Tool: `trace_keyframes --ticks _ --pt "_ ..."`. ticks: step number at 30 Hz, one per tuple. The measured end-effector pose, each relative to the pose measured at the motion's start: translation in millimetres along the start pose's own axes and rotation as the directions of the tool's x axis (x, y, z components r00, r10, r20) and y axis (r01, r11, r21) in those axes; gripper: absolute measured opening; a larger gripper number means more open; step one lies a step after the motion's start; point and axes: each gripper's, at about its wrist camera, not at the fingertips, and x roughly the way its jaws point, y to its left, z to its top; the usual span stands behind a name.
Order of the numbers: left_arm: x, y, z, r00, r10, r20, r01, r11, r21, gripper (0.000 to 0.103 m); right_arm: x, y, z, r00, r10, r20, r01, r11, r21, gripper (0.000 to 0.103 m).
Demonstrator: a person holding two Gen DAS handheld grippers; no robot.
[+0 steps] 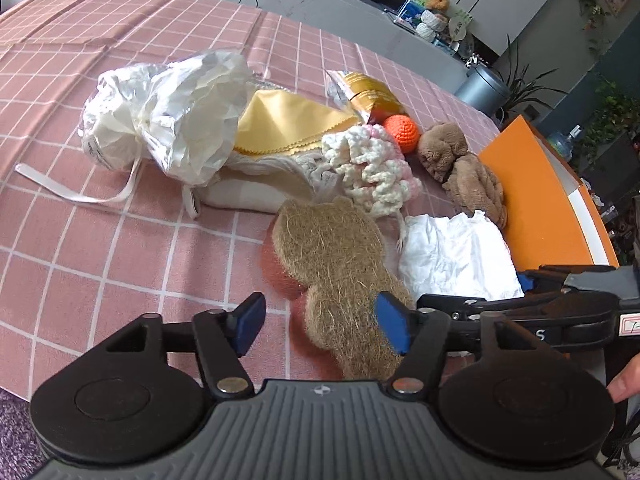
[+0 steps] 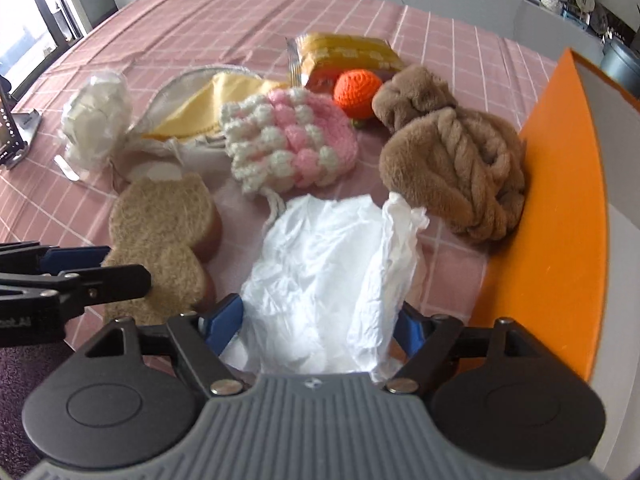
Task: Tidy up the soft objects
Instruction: 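Grasp the brown bear-shaped sponge with the left tool while the right tool holds the tissue, then carry the sponge and tissue over the orange box and release both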
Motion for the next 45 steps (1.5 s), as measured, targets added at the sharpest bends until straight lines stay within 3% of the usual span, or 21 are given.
trace_keyframes --ticks 4,8,12,16,25,34,40,45 --pt "7 -2 -1 1.0 -0.022 -0.022 0.021 0.999 -0.025 0.087 8 -3 -5 0.999 0.031 -0.014 -0.03 0.999 0.031 0.051" --pt "15 -9 -3 0.998 -0.055 -0.02 0.054 0.998 -0.035 0.087 5 0 -7 0.999 0.043 0.0 -0.043 0.999 0.018 0.038" --pt "14 -16 -4 0.994 -0.111 -0.013 0.11 0.993 -0.04 0.056 4 2 -9 0.998 0.067 0.011 -0.067 0.998 0.019 0.037" --pt "-1 -17 -2 0.995 -0.092 0.048 0.093 0.995 -0.017 0.046 -1 -1 -9 0.997 0.073 0.02 -0.073 0.997 0.02 0.04" --pt "-29 -19 7 0.99 -0.076 0.119 0.074 0.997 0.022 0.041 -36 -11 -7 0.991 0.073 0.11 -0.074 0.997 0.003 0.025" --pt "-72 -53 24 0.974 -0.072 0.215 0.044 0.99 0.134 0.041 -105 -15 -7 0.958 0.124 0.26 -0.118 0.992 -0.037 0.024" --pt "-86 -98 30 0.961 -0.144 0.237 0.088 0.968 0.234 0.041 -155 -28 -14 0.929 0.116 0.351 -0.106 0.993 -0.049 0.024" --pt "-76 -149 32 0.956 -0.219 0.194 0.146 0.932 0.331 0.041 -182 -50 -28 0.924 0.048 0.378 -0.035 0.999 -0.042 0.024"
